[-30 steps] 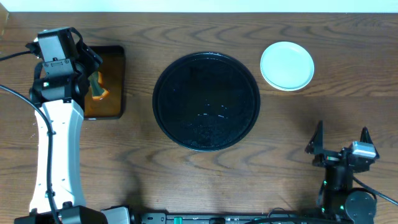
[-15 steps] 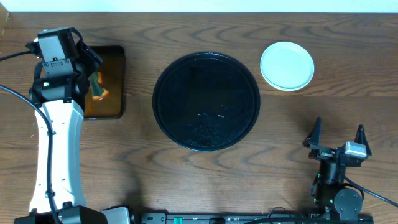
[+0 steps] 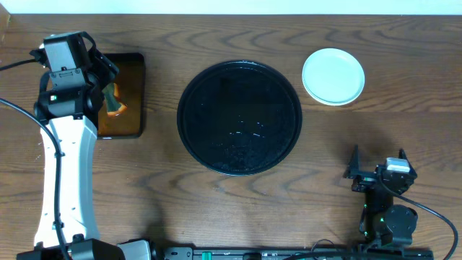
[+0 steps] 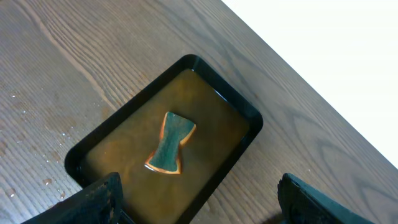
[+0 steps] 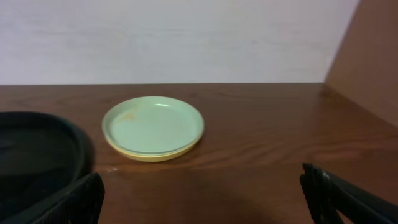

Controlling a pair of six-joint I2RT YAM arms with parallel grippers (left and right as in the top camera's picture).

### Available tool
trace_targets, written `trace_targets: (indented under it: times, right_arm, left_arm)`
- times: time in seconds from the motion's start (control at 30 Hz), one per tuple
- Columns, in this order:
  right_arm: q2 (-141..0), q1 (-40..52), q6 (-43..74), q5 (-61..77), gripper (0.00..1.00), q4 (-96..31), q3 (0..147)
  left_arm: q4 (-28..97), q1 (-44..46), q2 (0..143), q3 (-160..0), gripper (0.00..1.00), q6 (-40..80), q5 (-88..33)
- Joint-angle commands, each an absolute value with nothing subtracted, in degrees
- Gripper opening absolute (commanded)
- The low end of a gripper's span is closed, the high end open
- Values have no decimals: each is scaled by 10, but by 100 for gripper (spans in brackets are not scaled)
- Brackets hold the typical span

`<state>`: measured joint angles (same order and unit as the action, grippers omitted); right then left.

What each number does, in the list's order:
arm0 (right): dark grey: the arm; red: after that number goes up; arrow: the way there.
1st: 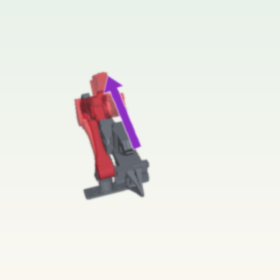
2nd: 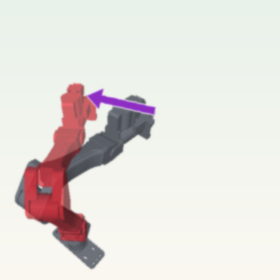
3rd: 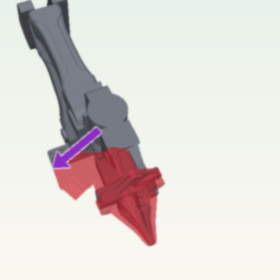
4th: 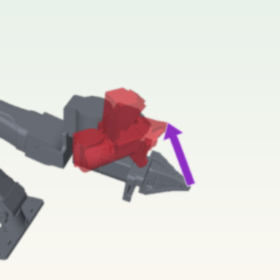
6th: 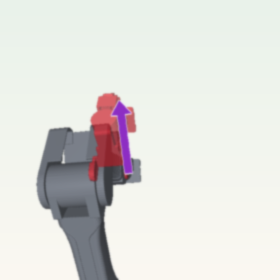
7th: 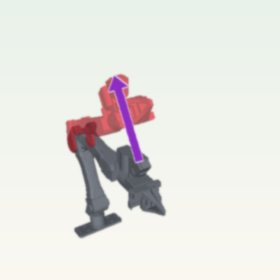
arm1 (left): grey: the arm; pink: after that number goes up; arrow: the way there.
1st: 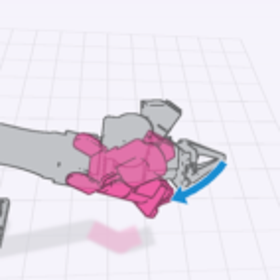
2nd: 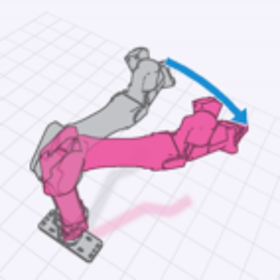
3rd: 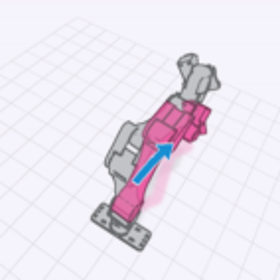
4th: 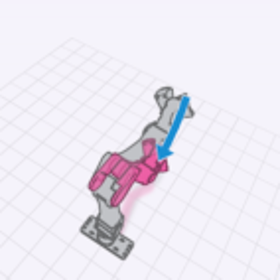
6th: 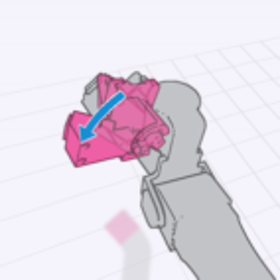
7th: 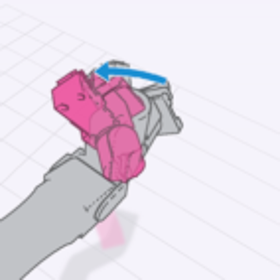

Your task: Clean dirty plates on tray and stack at the side

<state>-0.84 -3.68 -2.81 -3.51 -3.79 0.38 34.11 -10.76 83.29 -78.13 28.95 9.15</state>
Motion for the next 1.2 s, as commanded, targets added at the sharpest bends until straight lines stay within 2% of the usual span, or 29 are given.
trace_targets:
  times: [0.0,0.2,1.17]
  right_arm:
    - [-6,-41,-37,12,99,-43,3]
    - [-6,-41,19,16,99,-43,3]
    - [-6,-41,19,16,99,-42,3]
  left_arm:
    - [341,-107,836,-779,80,297,94]
    - [341,-107,836,-779,81,297,94]
    - [341,-107,836,-779,81,297,94]
